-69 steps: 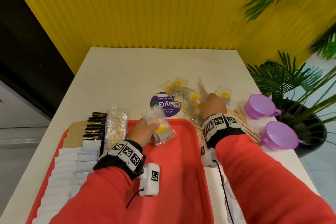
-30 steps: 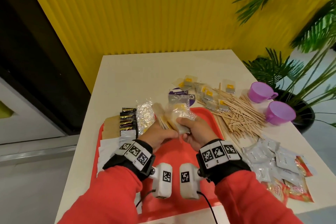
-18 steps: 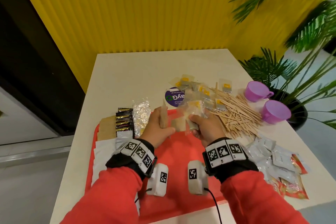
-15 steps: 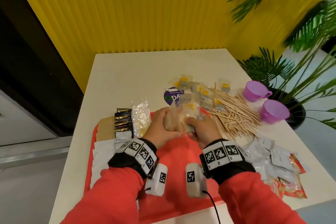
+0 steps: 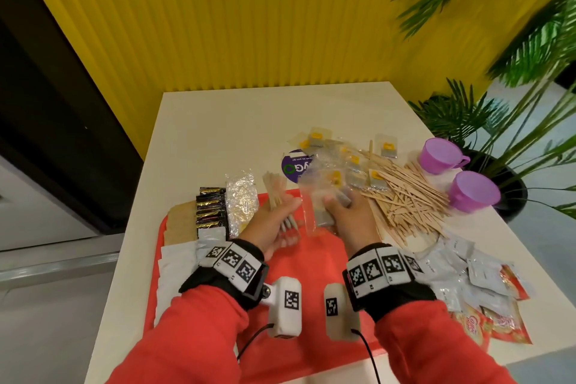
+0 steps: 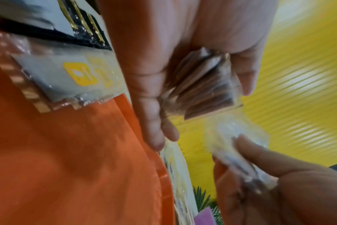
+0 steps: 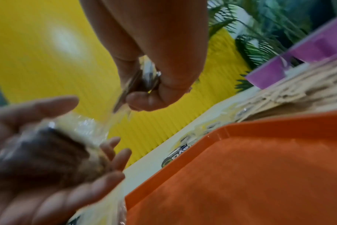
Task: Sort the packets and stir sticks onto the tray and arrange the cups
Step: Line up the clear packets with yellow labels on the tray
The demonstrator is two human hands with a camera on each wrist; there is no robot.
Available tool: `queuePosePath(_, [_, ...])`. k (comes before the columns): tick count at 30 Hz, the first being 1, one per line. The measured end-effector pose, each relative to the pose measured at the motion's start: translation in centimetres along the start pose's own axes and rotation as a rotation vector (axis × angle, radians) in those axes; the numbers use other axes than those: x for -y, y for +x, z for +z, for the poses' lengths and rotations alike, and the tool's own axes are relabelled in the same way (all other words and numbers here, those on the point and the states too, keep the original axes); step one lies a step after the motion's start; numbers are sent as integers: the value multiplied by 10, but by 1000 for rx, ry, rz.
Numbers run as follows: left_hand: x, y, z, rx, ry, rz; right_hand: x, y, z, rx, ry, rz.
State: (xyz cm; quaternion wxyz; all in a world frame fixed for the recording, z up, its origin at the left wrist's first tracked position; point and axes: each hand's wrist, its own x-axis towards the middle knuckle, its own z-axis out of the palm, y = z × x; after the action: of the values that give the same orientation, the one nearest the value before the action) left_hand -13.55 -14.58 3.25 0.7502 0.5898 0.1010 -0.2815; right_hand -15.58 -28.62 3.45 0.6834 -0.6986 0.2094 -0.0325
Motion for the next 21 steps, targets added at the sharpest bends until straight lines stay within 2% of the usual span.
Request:
queuePosePath(2, [-2, -1, 6, 78, 20, -39, 1, -5, 4, 16, -118, -98])
queuePosePath(4, [-2, -2, 11, 140, 11, -69, 1, -12, 9, 95, -171, -162])
queuePosePath(7, [-1, -2, 12, 172, -36, -105, -1, -16, 13, 179, -91, -108])
queuePosePath(10, [-2, -2, 10, 200, -42, -105, -3, -14, 14, 140, 42, -10])
queuePosePath(13, [0, -2, 13, 175, -36, -99, -1, -13, 17, 147, -2, 4])
queuePosePath(17, [3, 2, 17, 140, -62, -101, -1, -13, 18, 81, -105, -61])
queuePosePath(21, [3, 6, 15, 79, -217, -88, 2, -8, 8, 20, -113, -139])
